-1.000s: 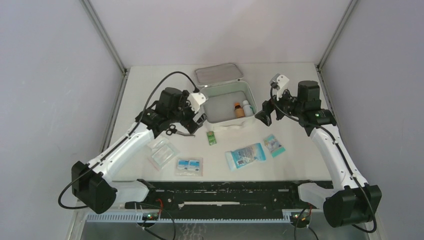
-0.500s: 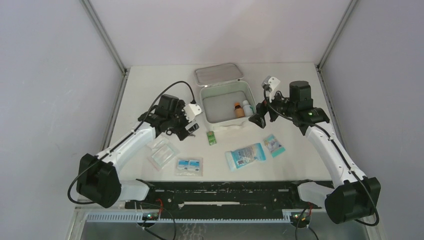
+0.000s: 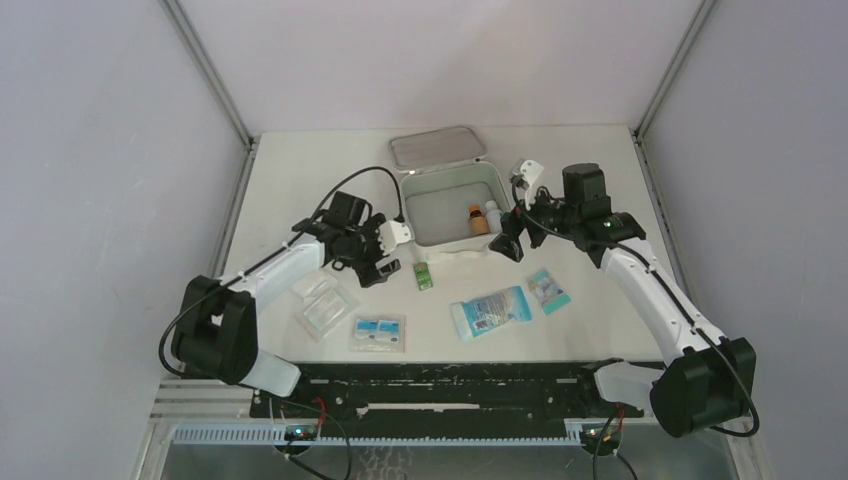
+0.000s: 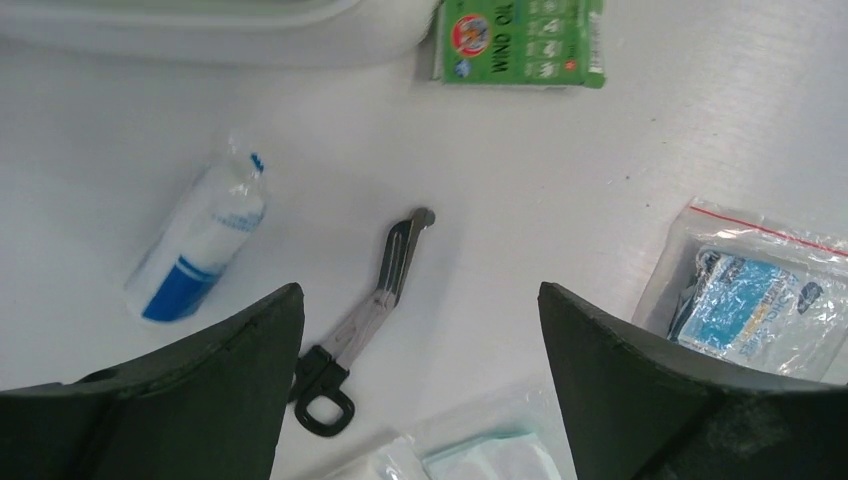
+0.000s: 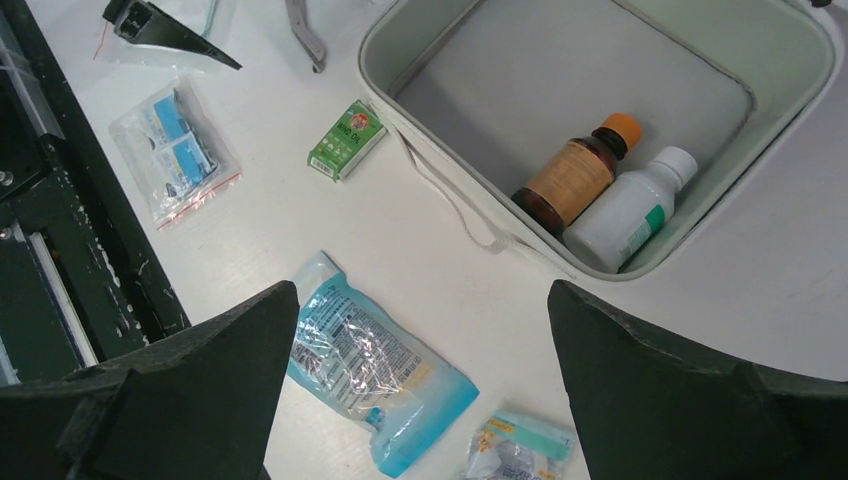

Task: Organize the medicine kit

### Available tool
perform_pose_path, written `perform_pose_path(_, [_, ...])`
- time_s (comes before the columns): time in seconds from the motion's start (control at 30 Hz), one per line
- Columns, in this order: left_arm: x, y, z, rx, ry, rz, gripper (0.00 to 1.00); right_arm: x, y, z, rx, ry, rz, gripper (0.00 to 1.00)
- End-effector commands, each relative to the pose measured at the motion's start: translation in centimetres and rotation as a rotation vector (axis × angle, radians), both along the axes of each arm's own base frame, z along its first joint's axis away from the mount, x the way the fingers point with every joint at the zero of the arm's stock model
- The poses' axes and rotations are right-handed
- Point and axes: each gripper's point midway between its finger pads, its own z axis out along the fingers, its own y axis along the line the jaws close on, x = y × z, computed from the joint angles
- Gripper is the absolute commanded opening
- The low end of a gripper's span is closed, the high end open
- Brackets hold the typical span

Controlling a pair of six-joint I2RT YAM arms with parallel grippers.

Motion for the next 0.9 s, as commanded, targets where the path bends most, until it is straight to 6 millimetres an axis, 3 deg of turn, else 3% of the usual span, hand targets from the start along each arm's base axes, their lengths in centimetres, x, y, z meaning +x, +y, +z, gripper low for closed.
perform_pose_path(0.0, [-1.0,-3.2,1.1,-0.051,-0.069,-0.243,0.90,0.5,0.1,0.5,-0.014,-0.044,0.007,0.94])
perform_pose_path(0.43, [-5.4,-7.7,0.2,0.079,-0.085,-0.795,0.90,0.7,-0.7,1.0,-0.008,-0.057,-0.012,0.94])
perform_pose_path(0.63, [-5.2,-8.8,-0.1,0.135,-0.111,-0.928,0.90,0.6,-0.9,1.2,0.003,-0.056,-0.012,0.94])
perform_pose_path(0.87, [-3.1,-9.7,-1.2,0.241,-0.158,-1.074,0.90,0.7,-1.0,1.3,0.002,-0.058,-0.016,0.94])
